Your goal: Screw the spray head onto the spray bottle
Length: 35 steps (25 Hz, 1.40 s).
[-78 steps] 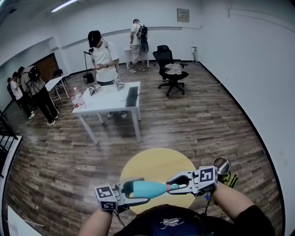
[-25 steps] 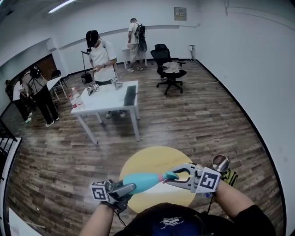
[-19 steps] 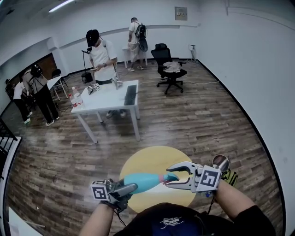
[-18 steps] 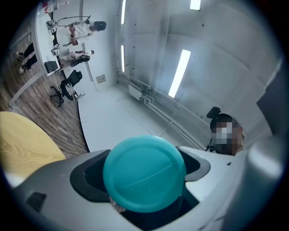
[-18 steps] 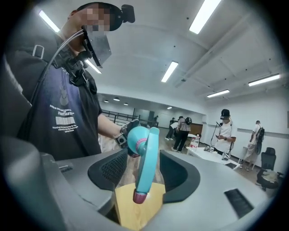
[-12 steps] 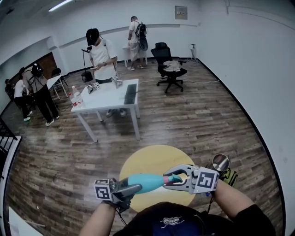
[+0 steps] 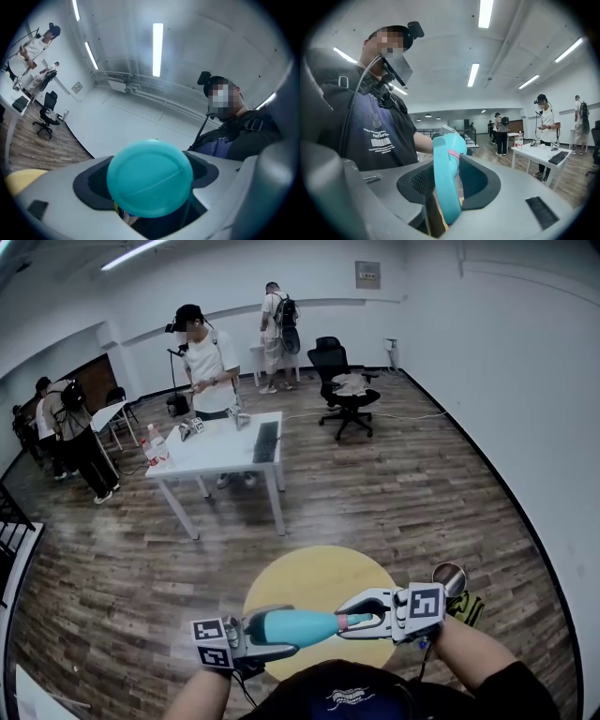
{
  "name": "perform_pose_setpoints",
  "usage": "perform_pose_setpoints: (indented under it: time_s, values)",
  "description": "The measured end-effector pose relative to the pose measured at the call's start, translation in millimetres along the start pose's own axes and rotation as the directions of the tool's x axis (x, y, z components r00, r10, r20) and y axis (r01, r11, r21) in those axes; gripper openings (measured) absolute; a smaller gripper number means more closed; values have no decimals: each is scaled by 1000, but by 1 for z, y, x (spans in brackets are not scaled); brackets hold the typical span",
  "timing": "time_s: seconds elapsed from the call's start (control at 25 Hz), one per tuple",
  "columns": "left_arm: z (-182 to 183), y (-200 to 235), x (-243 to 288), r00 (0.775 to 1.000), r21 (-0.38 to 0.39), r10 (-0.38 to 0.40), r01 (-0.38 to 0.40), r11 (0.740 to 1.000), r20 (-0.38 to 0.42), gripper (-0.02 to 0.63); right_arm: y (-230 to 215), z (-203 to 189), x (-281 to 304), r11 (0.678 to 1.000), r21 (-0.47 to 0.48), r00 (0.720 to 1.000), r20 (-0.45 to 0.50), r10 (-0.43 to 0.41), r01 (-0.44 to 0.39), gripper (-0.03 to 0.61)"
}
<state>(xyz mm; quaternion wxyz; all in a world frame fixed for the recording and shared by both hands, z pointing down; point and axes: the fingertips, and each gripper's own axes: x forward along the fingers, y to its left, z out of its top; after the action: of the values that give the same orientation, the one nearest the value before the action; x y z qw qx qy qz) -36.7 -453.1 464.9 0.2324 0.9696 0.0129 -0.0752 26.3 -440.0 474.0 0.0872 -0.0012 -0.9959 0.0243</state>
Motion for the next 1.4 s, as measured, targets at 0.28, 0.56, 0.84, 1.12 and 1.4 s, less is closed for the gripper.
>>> perform_pose_setpoints:
  time_s: [0.28,0.56,0.84,1.12,1.4]
  values:
    - [1,18,-12,994,-223,49,-26,974,102,462,-6,-12,5,953,-262,977,-109,-183,150,191]
    - [-5,28,-15,985,-431,46,31,902,168,459,3,-8,10,829,-537,963,-102,-250,158,199]
    - [-3,27,-12,986,-464,21,60,884,167,457,4,-5,4,926,-355,982,-83,-167,127,156]
    - [-6,2,-6,996,-245,-15,36,969,86,466,16,4,-5,995,-85,996,76,-38,45,152]
    - [-11,20,-13,988,-301,73,-28,953,137,463,2,-14,-2,972,-180,988,5,-153,151,161]
